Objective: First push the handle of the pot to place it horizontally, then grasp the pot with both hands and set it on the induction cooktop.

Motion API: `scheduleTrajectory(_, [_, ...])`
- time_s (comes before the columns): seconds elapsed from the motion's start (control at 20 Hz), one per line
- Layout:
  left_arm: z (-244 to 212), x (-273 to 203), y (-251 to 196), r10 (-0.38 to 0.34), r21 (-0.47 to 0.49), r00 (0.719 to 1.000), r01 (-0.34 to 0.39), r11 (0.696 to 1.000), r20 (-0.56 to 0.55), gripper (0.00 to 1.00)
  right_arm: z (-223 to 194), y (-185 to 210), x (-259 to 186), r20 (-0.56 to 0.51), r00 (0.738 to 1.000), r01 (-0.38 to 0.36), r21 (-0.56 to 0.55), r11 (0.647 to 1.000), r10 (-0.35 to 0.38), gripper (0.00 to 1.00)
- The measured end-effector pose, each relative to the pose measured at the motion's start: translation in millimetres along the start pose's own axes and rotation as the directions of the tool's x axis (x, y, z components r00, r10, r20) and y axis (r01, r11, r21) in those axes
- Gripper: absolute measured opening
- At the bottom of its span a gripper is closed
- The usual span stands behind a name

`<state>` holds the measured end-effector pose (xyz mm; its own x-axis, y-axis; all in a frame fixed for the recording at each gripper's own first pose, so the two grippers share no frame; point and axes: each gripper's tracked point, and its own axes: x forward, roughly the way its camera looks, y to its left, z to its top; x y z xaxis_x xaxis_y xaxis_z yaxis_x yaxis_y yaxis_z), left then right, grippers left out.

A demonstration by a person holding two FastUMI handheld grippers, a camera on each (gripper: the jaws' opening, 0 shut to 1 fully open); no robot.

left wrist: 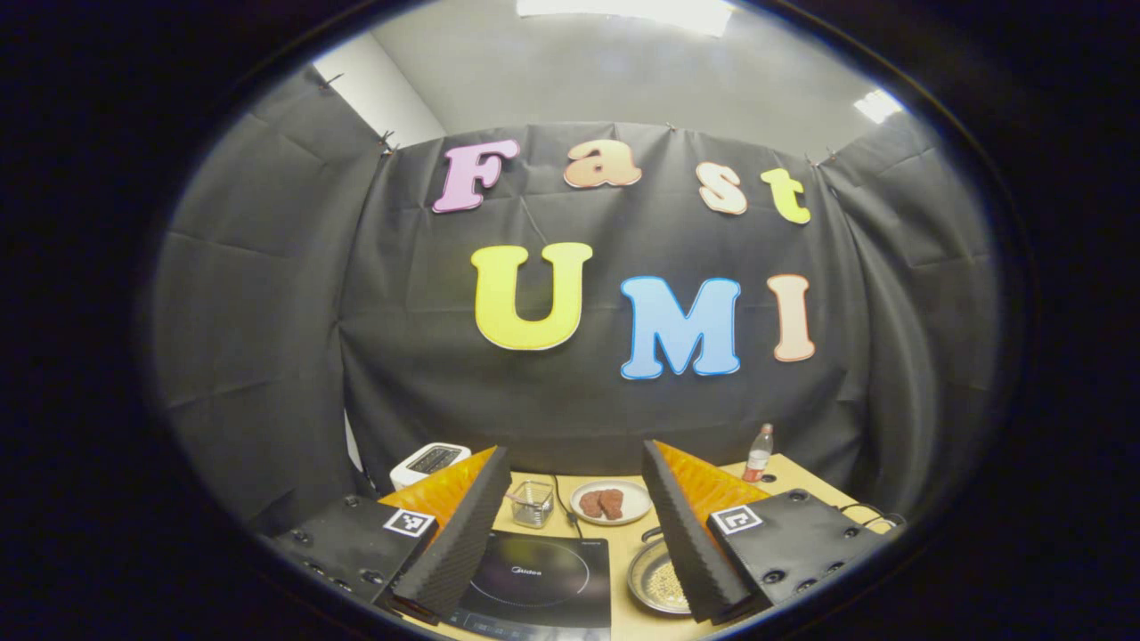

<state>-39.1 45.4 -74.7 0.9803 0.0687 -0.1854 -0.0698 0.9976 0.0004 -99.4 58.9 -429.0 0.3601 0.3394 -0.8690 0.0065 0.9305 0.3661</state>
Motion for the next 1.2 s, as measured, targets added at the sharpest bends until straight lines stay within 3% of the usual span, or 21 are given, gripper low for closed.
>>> scheduleTrajectory(0.7, [7.4,5.8,-37.4,-0.04,0.027,0.999,0.04,0.999,0.003,0.97,16.1,-59.9,-10.5,0.016,0.99,0.138,-0.104,0.985,-0.137,0.01])
scheduleTrajectory(1.2, [14.5,0.4,-59.0,-0.034,0.045,0.999,0.033,0.998,0.019,0.99,32.4,-100.7,-14.6,0.025,0.982,0.188,-0.119,0.975,-0.186,0.01])
